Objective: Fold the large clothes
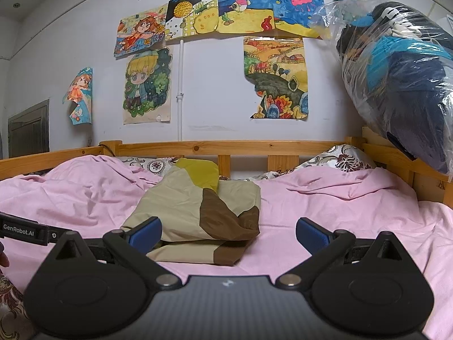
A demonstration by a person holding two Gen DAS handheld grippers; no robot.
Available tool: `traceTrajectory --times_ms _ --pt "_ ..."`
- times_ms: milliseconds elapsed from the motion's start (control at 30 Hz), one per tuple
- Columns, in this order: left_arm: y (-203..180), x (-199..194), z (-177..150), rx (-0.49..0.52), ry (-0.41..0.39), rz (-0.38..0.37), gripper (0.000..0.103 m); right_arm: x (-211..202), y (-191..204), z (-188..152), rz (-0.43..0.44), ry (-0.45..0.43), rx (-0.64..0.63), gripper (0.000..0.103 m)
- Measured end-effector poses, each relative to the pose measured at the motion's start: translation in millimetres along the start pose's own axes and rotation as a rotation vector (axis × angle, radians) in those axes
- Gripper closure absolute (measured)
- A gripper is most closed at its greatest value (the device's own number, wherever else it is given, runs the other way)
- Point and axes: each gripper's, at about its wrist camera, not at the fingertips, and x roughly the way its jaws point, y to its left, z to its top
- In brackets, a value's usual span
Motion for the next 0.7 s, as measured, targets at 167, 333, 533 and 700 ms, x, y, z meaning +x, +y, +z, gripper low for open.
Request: traceTrajectory --times_ms 167,333,533,700 --pt "-2.6 1.1 2.2 0.019 0.032 0.016 0.001 -0.6 0.1 -0.3 -0.001 0.001 0.0 0.0" --pt "-3.1 2.2 2.1 0.019 0.051 0.037 0.001 -0.5 0.2 -0.2 -0.005 0.002 0.001 0.0" --pt "-3.3 2.1 1.6 0.027 0.045 0.04 0.001 1.0 -1.4 -1.5 -0.012 0.015 0.005 0.0" --pt "-7.9 1.5 1.0 0.047 0.042 0.05 0.001 2.7 -1.1 -3.6 -0.017 0.03 0.011 0.0"
